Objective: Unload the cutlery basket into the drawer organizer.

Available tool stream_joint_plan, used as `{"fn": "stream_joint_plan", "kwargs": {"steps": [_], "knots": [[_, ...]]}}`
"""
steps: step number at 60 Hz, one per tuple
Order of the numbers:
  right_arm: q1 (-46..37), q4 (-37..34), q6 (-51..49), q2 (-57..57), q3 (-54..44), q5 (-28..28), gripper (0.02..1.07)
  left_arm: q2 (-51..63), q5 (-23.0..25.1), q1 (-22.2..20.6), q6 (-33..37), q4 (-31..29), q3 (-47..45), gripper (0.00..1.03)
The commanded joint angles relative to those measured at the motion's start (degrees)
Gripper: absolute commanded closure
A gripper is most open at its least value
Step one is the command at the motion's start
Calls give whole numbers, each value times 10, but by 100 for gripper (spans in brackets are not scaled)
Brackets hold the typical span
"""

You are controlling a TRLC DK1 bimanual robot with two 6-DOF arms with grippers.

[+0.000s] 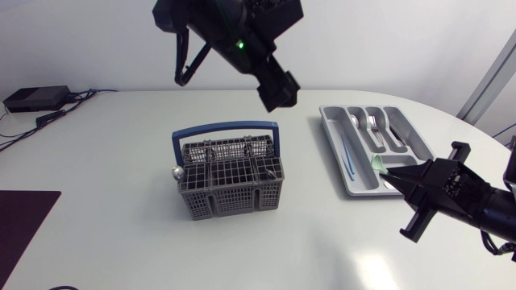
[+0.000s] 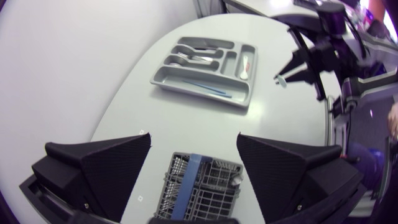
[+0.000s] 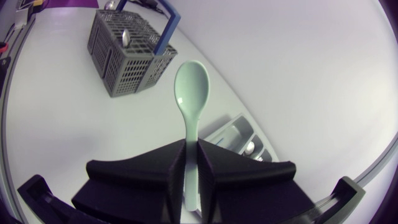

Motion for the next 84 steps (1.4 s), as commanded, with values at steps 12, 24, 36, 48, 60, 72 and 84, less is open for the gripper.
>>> {"fn": "stream_joint_plan", "kwargs": {"steps": [12, 24, 36, 48, 60, 72, 84], "knots": [[-107, -61, -247, 193, 94, -39, 101, -62, -15, -13, 230, 16, -155, 9], [-133, -122, -353, 332, 212, -7, 101, -68, -23, -19, 289, 27, -198, 9], [-141, -194, -441, 433, 311, 47, 101, -66, -37, -21, 345, 27, -217, 10], [-150, -243, -503, 524, 403, 117, 101, -56, -52, -24, 386, 27, -214, 10], [-151, -239, -540, 589, 430, 168, 101, -41, -65, -32, 415, 27, -214, 12], [-142, -226, -561, 615, 423, 201, 101, -24, -70, -31, 434, 27, -210, 12], [-127, -218, -561, 632, 431, 210, 101, -1, -81, -35, 439, 27, -202, 12]]}}
